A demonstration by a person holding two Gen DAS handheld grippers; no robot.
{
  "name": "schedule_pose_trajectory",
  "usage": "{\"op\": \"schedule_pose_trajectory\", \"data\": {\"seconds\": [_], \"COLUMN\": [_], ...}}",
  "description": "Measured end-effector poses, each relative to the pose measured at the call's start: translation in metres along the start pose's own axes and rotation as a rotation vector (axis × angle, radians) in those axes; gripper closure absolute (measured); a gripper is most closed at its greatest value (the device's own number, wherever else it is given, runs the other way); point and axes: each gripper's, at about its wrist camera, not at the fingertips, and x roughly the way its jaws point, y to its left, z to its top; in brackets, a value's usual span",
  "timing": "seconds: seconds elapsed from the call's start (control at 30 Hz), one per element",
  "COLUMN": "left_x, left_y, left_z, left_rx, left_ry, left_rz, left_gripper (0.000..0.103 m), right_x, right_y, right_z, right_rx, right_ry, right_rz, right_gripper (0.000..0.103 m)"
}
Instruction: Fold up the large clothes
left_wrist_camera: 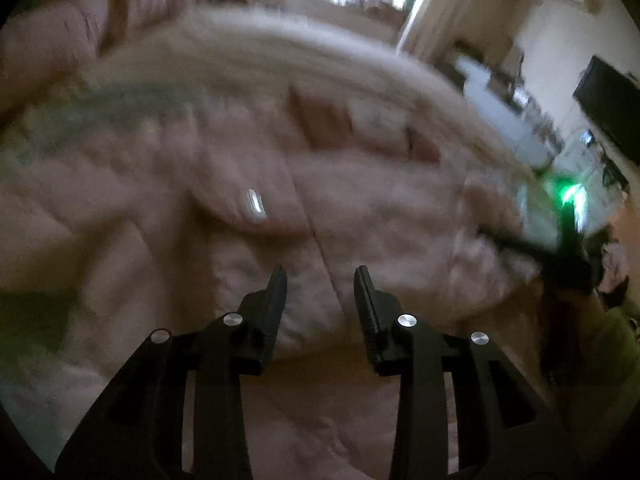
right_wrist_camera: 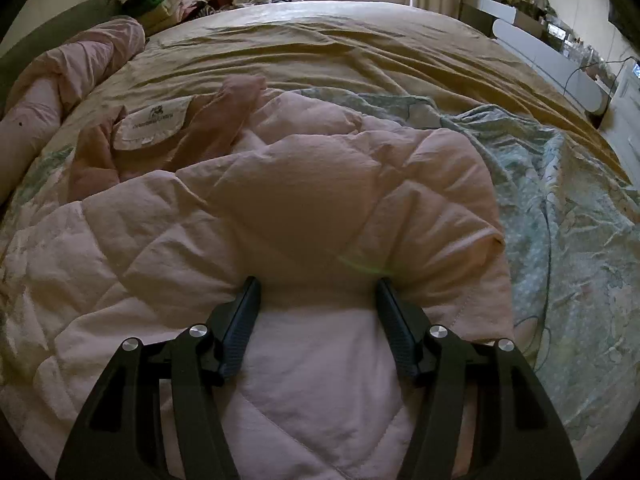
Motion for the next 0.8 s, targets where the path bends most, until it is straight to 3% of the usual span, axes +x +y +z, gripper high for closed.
{"op": "schedule_pose_trajectory", "data": {"seconds": [0.2, 0.43, 0.67, 0.8], "left_x": [0.015, 0.013, -0.016, -0.037], "left_y": [0.015, 0.013, 0.01, 0.013], "left_z": [-0.005, -0.007, -0.009, -0.007], "left_rx": [-0.05, -0.048, -0.034, -0.042], "left_ry": [0.041, 0.029, -0.042, -0.084], "left_rz": [-0.033, -0.033, -0.012, -0.01], "left_gripper": [0.073, 0.073, 0.069, 0.06], "right_x": [-0.061, -0.027, -0.043, -0.063], "right_y": [0.013, 0.008, 0.014, 0.02], "right_z": [-0.027, -0.048, -0.052, -0.058], "right_rx": [-0.038, -0.008, -0.033, -0.03], "right_ry": [-0.119, 0.01, -0.025, -0.071], "right_rz": [0.094, 0.117, 0.087, 0.128], "right_gripper": [0.04, 0.038, 0.036, 0.024]}}
